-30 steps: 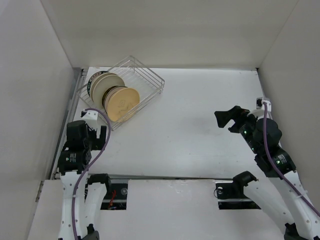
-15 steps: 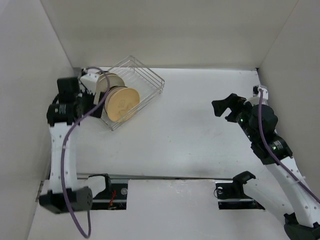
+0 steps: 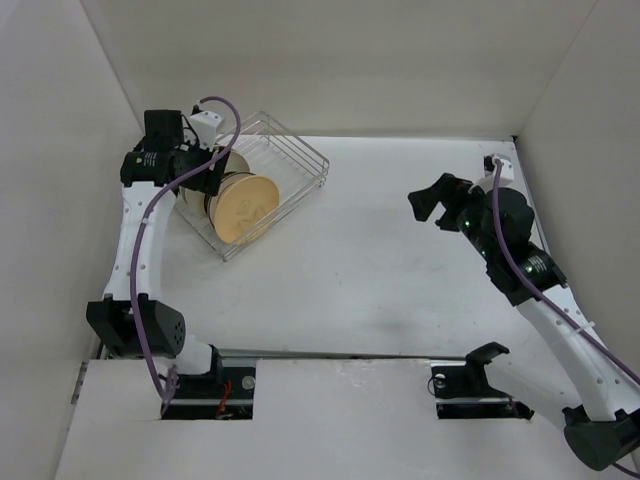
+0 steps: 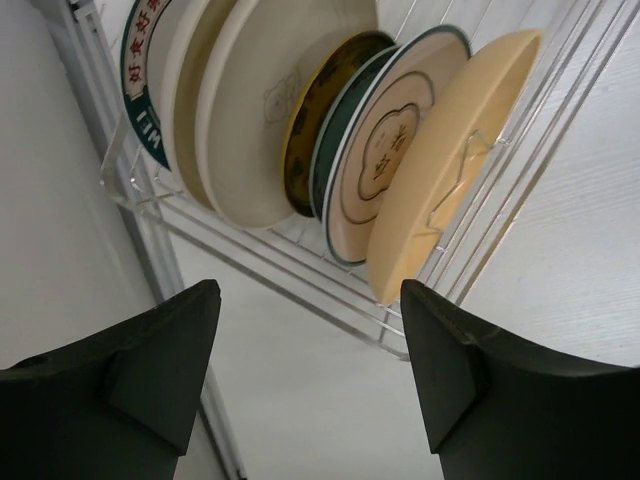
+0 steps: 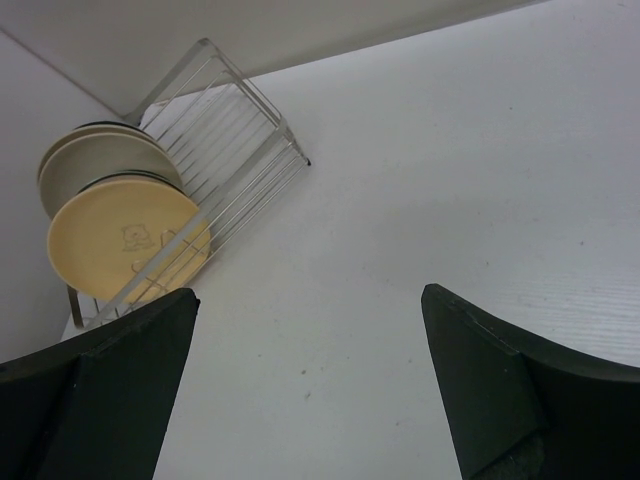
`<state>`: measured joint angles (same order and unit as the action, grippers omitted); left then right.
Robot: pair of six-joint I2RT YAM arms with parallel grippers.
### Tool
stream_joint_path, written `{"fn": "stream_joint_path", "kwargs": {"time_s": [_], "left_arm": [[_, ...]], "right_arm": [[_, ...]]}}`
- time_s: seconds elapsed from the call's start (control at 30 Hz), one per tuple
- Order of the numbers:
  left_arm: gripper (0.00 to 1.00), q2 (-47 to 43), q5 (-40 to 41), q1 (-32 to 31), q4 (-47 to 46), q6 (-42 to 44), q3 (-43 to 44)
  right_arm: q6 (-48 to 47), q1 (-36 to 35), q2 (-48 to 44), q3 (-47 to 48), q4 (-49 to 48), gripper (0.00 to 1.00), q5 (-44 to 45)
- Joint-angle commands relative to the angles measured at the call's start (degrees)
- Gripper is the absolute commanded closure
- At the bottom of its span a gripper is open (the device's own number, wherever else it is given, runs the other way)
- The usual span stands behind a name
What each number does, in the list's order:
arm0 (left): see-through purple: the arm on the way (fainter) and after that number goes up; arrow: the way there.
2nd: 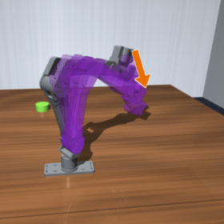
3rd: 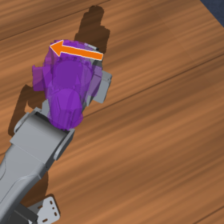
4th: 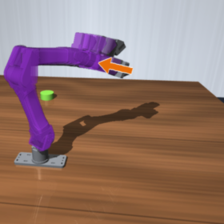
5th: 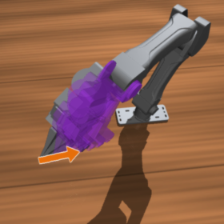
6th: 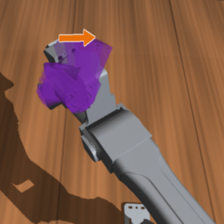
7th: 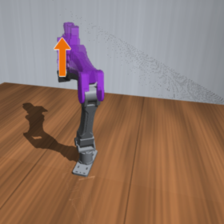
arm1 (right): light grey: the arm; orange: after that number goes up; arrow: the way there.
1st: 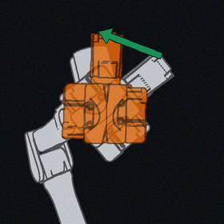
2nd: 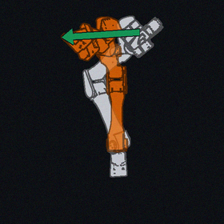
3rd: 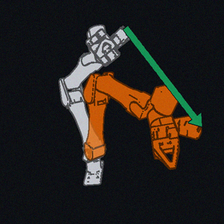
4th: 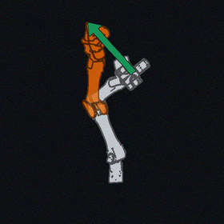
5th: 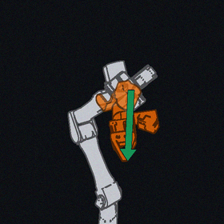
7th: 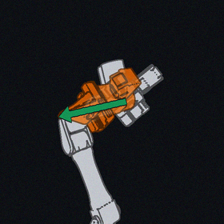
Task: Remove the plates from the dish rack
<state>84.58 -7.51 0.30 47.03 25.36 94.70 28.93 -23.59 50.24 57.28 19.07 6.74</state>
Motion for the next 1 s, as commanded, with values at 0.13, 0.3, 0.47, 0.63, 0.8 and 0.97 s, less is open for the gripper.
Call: {"fn": "stream_joint_path", "kwargs": {"time_s": [0.13,0.3,0.47,0.63,0.8,0.97], "left_arm": [[0.22,1.6,-5.1,-2.1,-1.5,-2.2,2.9],[0.26,5.2,-0.8,-5.2,-2.7,-2.2,1.6],[0.38,9.3,3.7,-6.3,-3.8,-3.7,3.9],[0.57,12.2,4.3,-6.3,-1.1,-4.4,5.0],[0.78,12.2,4.3,-6.3,-0.4,-5.6,4.4],[0.9,8.8,6.1,-6.8,-0.9,-7.5,4.4]], "right_arm": [[-0.8,0.2,0.6,4.1,-2.0,0.0,-1.4],[-0.8,0.2,-0.6,3.5,-1.5,0.0,-1.4],[-0.8,0.2,-1.1,3.5,-0.3,0.0,-1.4],[-0.8,0.2,-2.2,3.5,0.7,0.0,-1.4],[-0.8,0.2,-2.7,2.5,0.7,0.0,-0.8],[-0.8,0.2,-2.7,2.5,0.7,0.0,-0.8]]}}
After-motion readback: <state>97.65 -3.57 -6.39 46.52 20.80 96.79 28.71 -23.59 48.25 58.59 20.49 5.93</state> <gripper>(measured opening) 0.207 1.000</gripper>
